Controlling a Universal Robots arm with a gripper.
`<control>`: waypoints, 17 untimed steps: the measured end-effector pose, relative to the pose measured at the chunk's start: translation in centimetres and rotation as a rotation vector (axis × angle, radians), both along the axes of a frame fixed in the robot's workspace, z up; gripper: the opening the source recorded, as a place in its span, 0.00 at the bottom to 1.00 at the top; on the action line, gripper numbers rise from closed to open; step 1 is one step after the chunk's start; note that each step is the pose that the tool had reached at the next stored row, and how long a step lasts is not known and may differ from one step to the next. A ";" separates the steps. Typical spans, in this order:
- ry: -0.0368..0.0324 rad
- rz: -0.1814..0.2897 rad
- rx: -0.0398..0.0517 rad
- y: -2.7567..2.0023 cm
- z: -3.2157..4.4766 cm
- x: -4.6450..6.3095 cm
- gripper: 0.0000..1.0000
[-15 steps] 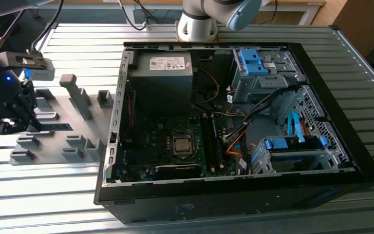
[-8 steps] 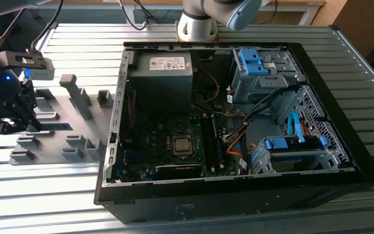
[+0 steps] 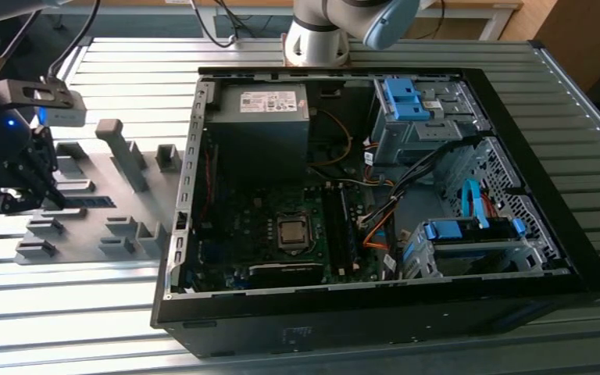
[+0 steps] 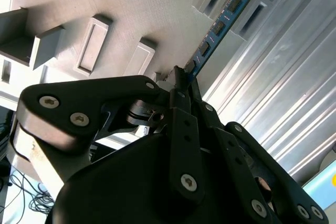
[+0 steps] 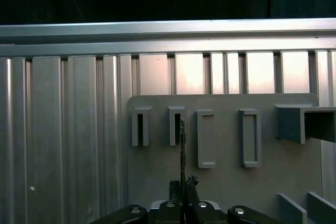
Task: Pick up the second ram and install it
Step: 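Pick up the second ram and move it above second insertion slot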
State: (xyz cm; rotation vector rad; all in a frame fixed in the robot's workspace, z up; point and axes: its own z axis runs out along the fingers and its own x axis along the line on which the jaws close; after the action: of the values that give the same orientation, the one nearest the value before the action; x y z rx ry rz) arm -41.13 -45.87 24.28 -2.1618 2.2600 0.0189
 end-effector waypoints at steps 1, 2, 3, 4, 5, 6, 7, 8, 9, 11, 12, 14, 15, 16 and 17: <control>0.0000 0.000 0.0000 0.00 0.03 0.0 0.15; 0.0001 0.000 0.0000 0.00 0.07 0.0 0.15; 0.0000 0.000 0.0000 0.00 0.10 0.0 0.15; 0.0000 0.000 0.0000 0.00 0.13 0.0 0.15; 0.0000 0.000 0.0000 0.00 0.17 0.0 0.15; 0.0002 0.000 -0.0001 0.00 0.23 0.0 0.15; 0.0001 0.000 0.0000 0.00 0.27 0.0 0.15; 0.0000 0.000 0.0000 0.00 0.30 0.0 0.15; 0.0000 0.000 0.0000 0.00 0.36 0.0 0.15; 0.0000 0.000 0.0000 0.00 0.46 0.0 0.15; -0.0001 0.000 0.0001 0.00 0.51 0.0 0.15; -0.0002 0.000 0.0001 0.00 0.59 0.0 0.15; -0.0002 0.000 0.0002 0.00 0.62 0.0 0.15; -0.0001 0.000 0.0001 0.00 0.67 0.0 0.15; -0.0001 0.000 0.0001 0.00 0.70 0.0 0.15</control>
State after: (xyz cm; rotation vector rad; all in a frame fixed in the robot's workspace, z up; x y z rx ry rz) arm -41.13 -45.87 24.98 -2.1617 2.2599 0.0189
